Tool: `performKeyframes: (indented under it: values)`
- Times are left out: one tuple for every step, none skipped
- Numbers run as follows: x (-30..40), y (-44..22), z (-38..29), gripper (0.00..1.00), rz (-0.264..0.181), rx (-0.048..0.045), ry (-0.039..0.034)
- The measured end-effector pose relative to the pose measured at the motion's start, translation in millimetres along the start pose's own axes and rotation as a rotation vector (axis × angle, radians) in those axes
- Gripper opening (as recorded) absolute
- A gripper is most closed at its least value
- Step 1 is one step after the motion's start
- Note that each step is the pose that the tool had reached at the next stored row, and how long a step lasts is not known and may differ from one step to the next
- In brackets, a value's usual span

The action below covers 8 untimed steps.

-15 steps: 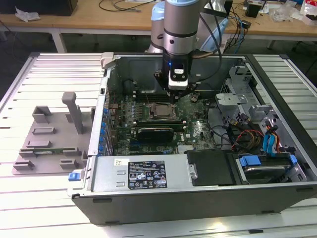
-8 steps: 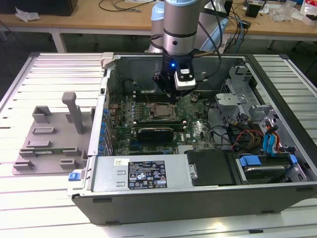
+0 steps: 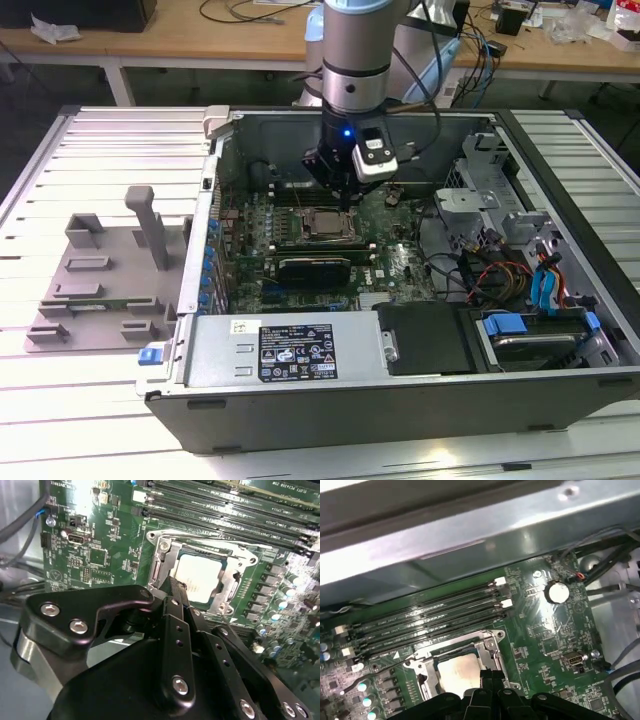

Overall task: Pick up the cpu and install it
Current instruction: 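Close the cpu cover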

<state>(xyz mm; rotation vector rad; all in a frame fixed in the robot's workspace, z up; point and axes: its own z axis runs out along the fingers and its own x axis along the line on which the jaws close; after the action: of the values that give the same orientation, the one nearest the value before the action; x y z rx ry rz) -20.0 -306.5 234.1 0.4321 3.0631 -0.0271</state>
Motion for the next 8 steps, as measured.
performKeyframes:
  values:
    - [0.0, 0.0, 0.2, 0.11, -0.031, -0.0015, -0.0003]
    - [0.1, 0.0, 0.4, 0.11, -0.050, -0.0025, -0.0005]
    - [0.1, 0.0, 0.5, 0.11, -0.072, -0.0035, -0.0008]
    - [1.2, -0.3, 0.7, 0.11, -0.095, -0.0043, -0.0011]
    - [3.3, -1.0, 0.9, 0.11, -0.105, -0.0047, -0.0013]
    - [5.4, -1.6, 1.2, 0.11, -0.111, -0.0048, -0.0013]
    - [9.7, -2.8, 1.7, 0.11, -0.122, -0.0054, -0.0014]
    - [15.3, -4.3, 2.3, 0.11, -0.133, -0.0061, -0.0016]
